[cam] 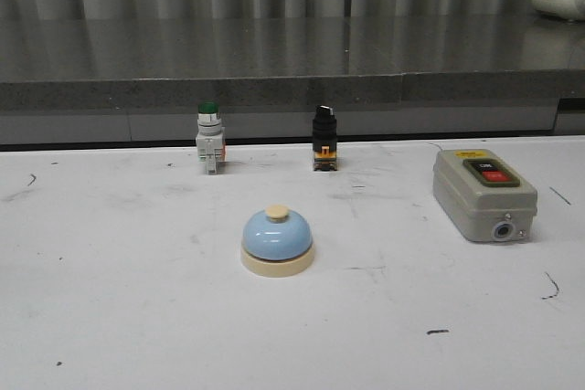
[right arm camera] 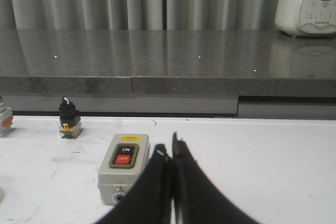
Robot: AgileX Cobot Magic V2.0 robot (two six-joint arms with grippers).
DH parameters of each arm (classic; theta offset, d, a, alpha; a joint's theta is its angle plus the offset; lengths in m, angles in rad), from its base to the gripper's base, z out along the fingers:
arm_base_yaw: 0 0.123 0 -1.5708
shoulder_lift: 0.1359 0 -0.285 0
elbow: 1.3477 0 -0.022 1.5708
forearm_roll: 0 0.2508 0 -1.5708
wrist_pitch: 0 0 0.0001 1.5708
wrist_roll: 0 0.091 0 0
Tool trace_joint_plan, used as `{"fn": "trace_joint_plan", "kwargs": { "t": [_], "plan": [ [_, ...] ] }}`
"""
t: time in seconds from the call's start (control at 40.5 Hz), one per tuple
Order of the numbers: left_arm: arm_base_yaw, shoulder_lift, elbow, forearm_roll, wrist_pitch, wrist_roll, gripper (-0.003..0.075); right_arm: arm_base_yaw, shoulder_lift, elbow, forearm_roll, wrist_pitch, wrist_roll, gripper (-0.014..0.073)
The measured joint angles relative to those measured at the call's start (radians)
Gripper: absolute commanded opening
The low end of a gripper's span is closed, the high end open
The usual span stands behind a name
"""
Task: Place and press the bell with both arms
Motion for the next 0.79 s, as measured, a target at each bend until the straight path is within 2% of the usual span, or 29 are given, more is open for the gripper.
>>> {"fn": "trace_joint_plan", "kwargs": {
  "t": [0.346,0.79],
  "plan": [
    [0.000,0.000,0.000,0.000,0.000,0.000,-0.0020,-0.047,0.000,0.000,0.000,0.000,0.003,-0.0069],
    [0.000,0.000,0.000,0.000,0.000,0.000,-0.0020,-0.046,0.000,0.000,-0.002,0.000,0.005,-0.0069]
  ]
}}
